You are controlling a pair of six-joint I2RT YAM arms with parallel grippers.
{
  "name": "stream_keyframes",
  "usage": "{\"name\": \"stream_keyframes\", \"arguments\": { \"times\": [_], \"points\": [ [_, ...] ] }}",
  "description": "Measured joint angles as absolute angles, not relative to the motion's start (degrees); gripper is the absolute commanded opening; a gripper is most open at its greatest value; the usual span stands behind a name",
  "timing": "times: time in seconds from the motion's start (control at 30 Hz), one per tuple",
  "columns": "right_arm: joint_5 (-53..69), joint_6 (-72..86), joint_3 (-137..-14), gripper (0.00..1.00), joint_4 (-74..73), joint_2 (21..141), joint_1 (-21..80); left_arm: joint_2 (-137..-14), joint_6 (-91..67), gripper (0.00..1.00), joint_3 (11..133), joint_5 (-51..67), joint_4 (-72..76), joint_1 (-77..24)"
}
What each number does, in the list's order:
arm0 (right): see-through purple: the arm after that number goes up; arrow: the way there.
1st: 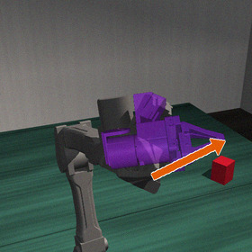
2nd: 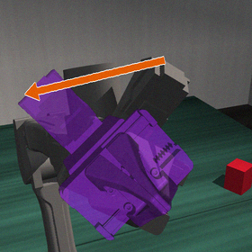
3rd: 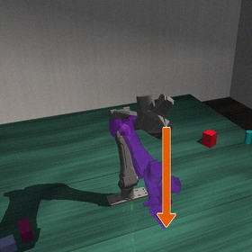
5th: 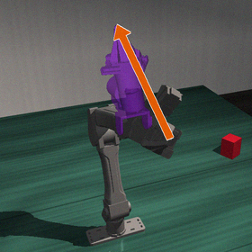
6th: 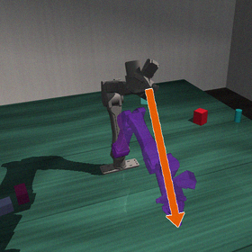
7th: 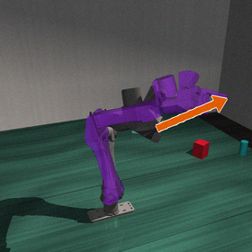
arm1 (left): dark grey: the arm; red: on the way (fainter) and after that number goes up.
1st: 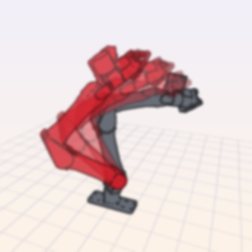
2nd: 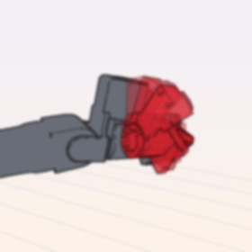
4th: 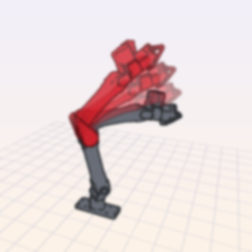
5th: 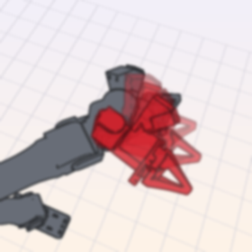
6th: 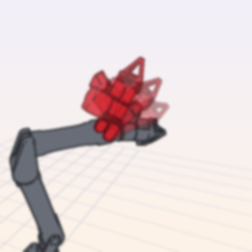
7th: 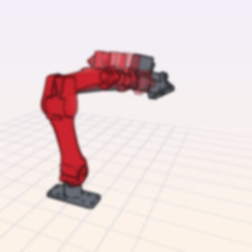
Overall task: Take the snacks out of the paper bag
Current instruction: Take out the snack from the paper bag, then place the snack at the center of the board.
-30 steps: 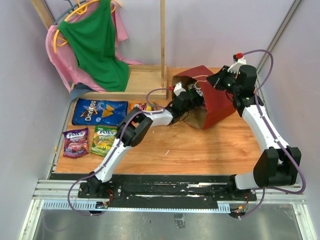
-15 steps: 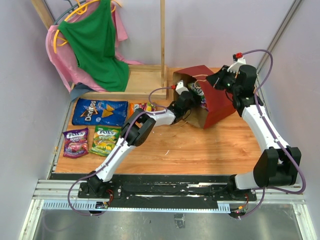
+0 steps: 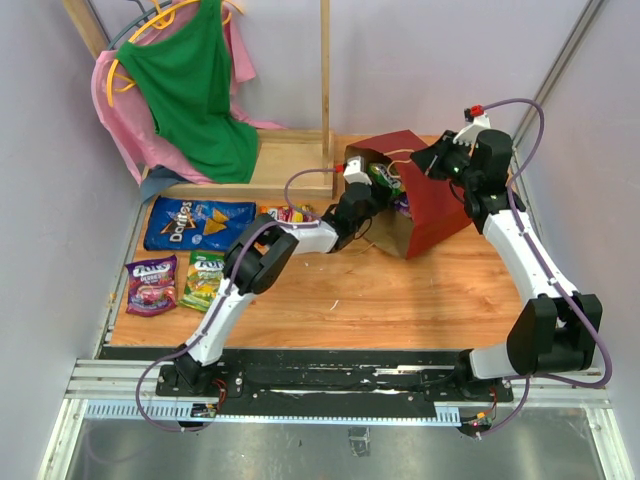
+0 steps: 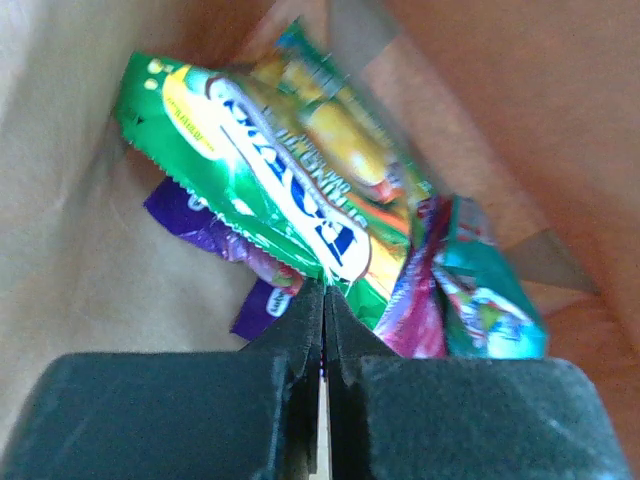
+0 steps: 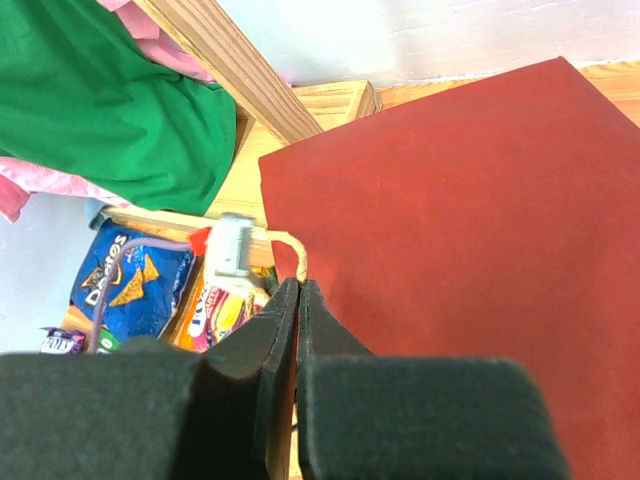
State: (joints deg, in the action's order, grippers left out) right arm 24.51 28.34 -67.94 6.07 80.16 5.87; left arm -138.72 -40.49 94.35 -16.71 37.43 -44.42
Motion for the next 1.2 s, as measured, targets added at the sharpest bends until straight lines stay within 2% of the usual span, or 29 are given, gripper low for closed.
{"name": "stream_keyframes", "arguments": {
  "times": [0.27,0.5,0.87,1.07,1.2],
  "points": [
    [24.5,28.5,-67.9,0.01,6.2,80.2,6.0,-122.1,-35.7,0.0,79.3,-12.5,43.4,-44.4],
    [24.5,28.6,-67.9,0.01,6.2,80.2,6.0,-104.5,-34.4,0.01,62.4,-9.3,42.9,-44.4],
    [24.5,28.6,-67.9,0.01,6.2,79.8,7.4,-69.5,-25.5,0.0,46.8,-7.4,23.4,-44.4],
    [24.4,28.6,-67.9,0.01,6.2,79.6,9.3,-60.4,-24.8,0.0,37.3,-1.0,14.1,-44.4],
    [24.4,28.6,-67.9,0.01,6.2,79.6,10.5,-58.8,-26.6,0.0,29.3,5.0,8.9,-44.4]
  ]
}}
